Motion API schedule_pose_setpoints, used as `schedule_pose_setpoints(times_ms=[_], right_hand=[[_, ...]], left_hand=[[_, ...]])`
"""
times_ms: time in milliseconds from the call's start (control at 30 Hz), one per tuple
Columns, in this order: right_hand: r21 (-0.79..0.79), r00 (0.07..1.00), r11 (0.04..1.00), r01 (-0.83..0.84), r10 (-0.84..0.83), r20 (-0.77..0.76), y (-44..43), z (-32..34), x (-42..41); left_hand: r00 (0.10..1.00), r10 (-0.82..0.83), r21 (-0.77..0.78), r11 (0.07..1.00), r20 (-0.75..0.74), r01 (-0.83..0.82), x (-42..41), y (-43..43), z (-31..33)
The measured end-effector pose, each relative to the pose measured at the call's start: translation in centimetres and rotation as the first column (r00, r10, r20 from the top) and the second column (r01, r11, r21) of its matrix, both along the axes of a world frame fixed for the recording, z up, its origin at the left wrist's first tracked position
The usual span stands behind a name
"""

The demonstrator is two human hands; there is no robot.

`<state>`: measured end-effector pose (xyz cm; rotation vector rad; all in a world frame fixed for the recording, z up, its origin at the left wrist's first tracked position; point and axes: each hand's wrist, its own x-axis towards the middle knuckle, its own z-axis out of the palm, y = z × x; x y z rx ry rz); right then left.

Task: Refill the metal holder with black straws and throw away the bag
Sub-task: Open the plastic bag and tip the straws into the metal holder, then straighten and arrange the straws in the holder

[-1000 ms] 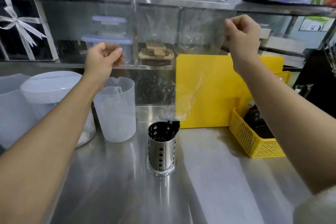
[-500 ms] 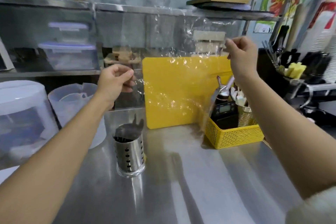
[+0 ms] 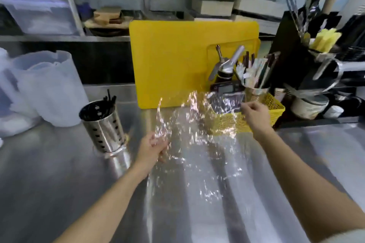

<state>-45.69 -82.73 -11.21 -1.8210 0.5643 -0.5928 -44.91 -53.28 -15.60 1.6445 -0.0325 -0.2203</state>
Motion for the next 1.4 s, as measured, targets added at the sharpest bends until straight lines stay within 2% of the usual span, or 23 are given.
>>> schedule_pose_setpoints(times_ms=[133, 233, 367, 533, 633, 800, 900, 1033, 1167, 1400], right_hand=[[-0.078, 0.979, 0.995, -0.055, 0.038, -0.202, -0.7, -6.2, -1.0], [-0.067, 0.946, 0.993, -0.098, 0.072, -0.317, -0.7, -9.7, -1.6], [-0.153, 0.884, 0.98, -0.124, 0.04, -0.466, -0.5, -12.6, -2.6], [-0.259, 0.813, 0.951, -0.17, -0.014, -0.583, -0.4, -13.0, -2.6], [-0.315, 0.763, 0.927, -0.202, -0.053, -0.645, -0.8, -12.3, -2.0], [-0.375, 0.759, 0.899, -0.227, -0.078, -0.647, -0.1, -10.8, -0.7], [-0.366, 0.776, 0.883, -0.293, -0.004, -0.631, 1.9, -9.4, 0.8], [-0.344, 0.793, 0.853, -0.393, 0.125, -0.596, 6.4, -7.0, 3.0], [-0.291, 0.819, 0.84, -0.458, 0.271, -0.506, 12.2, -4.3, 4.9], [-0.254, 0.824, 0.789, -0.56, 0.497, -0.273, 22.1, -0.6, 6.5]], left_hand=[[0.996, 0.068, 0.195, 0.979, -0.053, -0.057, -2.7, -0.5, -4.8], [0.992, 0.117, 0.388, 0.913, 0.04, -0.123, -3.7, -0.4, -6.5], [0.989, -0.063, 0.636, 0.771, 0.132, -0.036, -4.5, 0.1, -7.9], [0.978, -0.165, 0.79, 0.613, 0.125, 0.002, -5.0, 0.0, -8.6], [0.972, -0.218, 0.829, 0.557, 0.086, 0.051, -4.7, 0.4, -8.6], [0.962, -0.271, 0.793, 0.592, 0.033, 0.139, -3.3, 1.9, -6.9], [0.954, -0.299, 0.748, 0.636, 0.009, 0.192, -2.1, 3.4, -5.3], [0.949, -0.313, 0.751, 0.637, 0.043, 0.176, -0.7, 6.1, -2.7], [0.938, -0.316, 0.732, 0.672, 0.143, 0.115, 0.5, 9.1, 0.3], [0.909, -0.184, 0.566, 0.822, 0.373, -0.066, 2.4, 15.6, 4.1]])
